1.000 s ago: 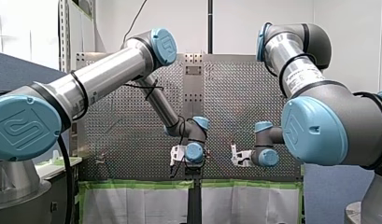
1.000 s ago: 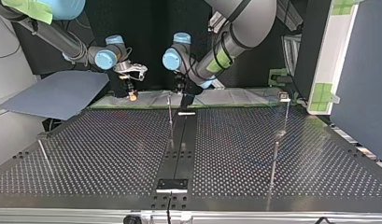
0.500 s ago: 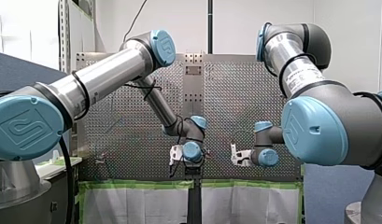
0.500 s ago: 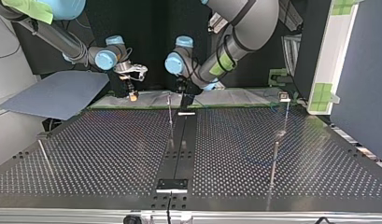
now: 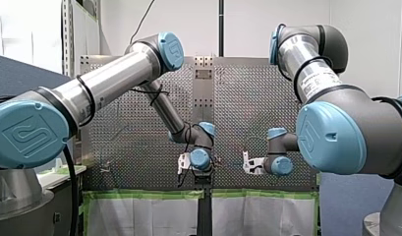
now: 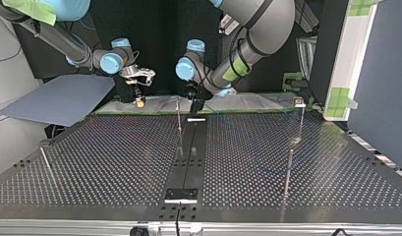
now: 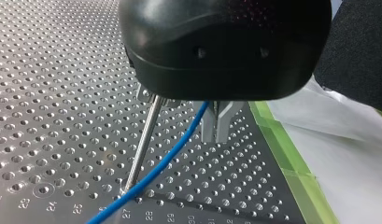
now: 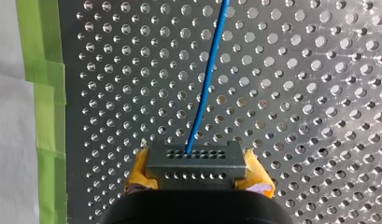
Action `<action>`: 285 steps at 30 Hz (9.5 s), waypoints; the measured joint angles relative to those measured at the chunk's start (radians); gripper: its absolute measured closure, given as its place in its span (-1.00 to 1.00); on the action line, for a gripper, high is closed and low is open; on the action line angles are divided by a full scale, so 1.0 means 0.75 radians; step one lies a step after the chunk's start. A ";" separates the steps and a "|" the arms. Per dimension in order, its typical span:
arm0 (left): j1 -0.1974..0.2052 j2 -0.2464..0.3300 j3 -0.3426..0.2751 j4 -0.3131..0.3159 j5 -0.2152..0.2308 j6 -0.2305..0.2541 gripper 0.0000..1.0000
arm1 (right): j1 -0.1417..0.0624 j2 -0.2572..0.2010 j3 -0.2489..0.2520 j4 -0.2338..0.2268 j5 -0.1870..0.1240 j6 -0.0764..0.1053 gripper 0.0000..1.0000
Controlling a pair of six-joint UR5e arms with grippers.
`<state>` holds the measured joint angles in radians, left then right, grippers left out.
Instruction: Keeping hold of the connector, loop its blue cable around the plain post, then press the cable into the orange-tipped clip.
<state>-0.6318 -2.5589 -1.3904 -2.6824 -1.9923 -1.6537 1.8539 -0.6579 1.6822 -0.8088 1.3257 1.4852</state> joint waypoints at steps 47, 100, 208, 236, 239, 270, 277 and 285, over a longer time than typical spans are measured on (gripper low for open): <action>0.123 -0.047 0.240 -0.228 0.072 -0.155 0.97 | -0.002 0.011 -0.203 0.147 -0.013 0.096 1.00; 0.037 -0.002 0.077 -0.187 -0.058 0.009 -1.00 | 0.020 0.046 -0.237 0.213 -0.021 0.078 1.00; -0.012 0.141 -0.155 -0.077 -0.104 -0.136 -1.00 | 0.076 -0.133 0.266 0.022 0.059 -0.116 1.00; -0.019 0.141 -0.156 -0.078 -0.126 -0.117 -1.00 | 0.100 -0.183 0.339 -0.144 -0.004 -0.078 1.00; -0.020 0.141 -0.156 -0.074 -0.127 -0.101 -1.00 | 0.104 -0.183 0.344 -0.145 -0.007 -0.084 1.00; -0.091 0.297 -0.141 -0.390 -0.288 -0.124 -1.00 | 0.075 -0.180 0.363 -0.258 -0.008 0.018 1.00; -0.097 0.386 -0.094 -0.479 -0.216 -0.068 -1.00 | 0.076 -0.178 0.364 -0.259 -0.010 0.018 1.00; -0.098 0.477 -0.005 -0.571 -0.169 -0.002 -1.00 | 0.083 -0.176 0.364 -0.258 -0.012 0.015 1.00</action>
<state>-0.7054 -2.2009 -1.3940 -3.1106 -2.1192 -1.6550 1.9161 -0.7897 1.9549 -1.0020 1.3168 1.4963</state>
